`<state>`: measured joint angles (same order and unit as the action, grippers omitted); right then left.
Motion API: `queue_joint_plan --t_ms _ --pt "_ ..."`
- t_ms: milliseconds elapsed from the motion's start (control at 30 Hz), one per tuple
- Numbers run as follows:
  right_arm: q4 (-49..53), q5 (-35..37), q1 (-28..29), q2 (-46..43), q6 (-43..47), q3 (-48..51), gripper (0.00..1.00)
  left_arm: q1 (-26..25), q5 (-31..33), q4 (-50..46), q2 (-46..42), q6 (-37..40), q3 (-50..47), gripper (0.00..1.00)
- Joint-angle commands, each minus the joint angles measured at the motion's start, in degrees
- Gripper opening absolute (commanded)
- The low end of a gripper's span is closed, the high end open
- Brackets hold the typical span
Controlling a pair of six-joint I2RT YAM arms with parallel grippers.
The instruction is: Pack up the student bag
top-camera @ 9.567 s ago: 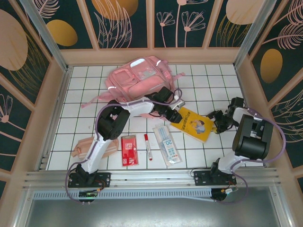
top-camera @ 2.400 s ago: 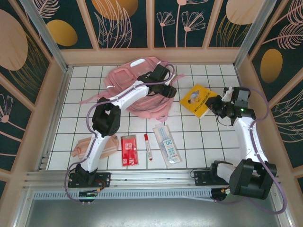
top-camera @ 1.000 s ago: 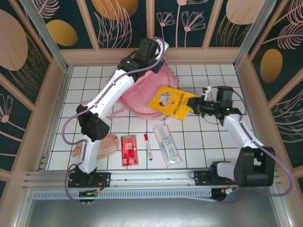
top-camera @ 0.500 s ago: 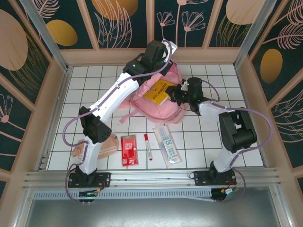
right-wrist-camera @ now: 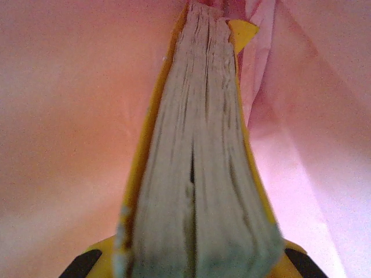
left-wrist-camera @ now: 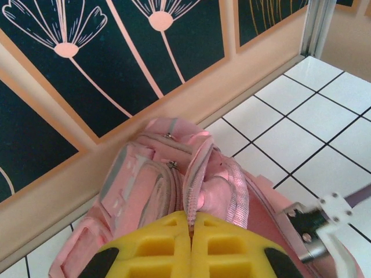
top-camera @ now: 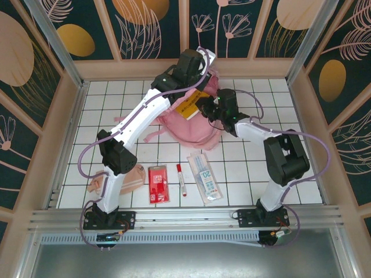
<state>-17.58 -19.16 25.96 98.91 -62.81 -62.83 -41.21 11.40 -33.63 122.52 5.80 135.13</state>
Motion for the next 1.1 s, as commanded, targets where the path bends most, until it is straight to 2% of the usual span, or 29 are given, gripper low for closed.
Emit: queue_joint_plan --t_ms 0,133,267,400,533,633,700,900,1067 --pt "0.5 -0.6 2.3 -7.4 4.5 0.7 0.0 -0.3 2.4 6.8 -1.4 -0.1 2.7 0.0" --pt "-0.3 -2.8 1.5 -10.2 5.1 3.1 0.0 -0.3 4.3 6.8 -1.4 0.0 2.0 0.0" --pt "3.0 -5.7 1.2 -9.9 7.0 -1.3 0.0 -0.3 5.1 6.5 -1.4 -0.5 1.6 0.0" --pt "3.4 -1.2 0.2 -9.9 9.1 -1.0 0.0 -0.4 4.6 6.1 -1.6 -0.9 1.1 0.0" --pt "-5.9 2.9 -0.6 -4.1 13.0 -0.3 0.0 -0.4 2.6 5.4 -1.4 -1.4 1.1 0.0" --pt "-8.2 5.9 -0.7 1.2 13.1 -3.4 0.0 -0.4 1.8 5.1 -1.5 -2.4 1.1 0.0" --pt "-6.0 9.6 -0.6 4.1 12.1 -6.1 0.0 -0.4 1.5 5.4 -1.7 -3.5 1.2 0.0" --pt "-15.4 5.9 -0.3 14.7 7.4 -11.3 0.0 -0.5 -2.0 5.7 -1.5 -5.3 1.6 0.0" --pt "-13.9 8.4 2.0 21.4 3.4 -16.8 0.0 -0.6 -3.5 5.9 -1.1 -6.0 1.6 0.0"
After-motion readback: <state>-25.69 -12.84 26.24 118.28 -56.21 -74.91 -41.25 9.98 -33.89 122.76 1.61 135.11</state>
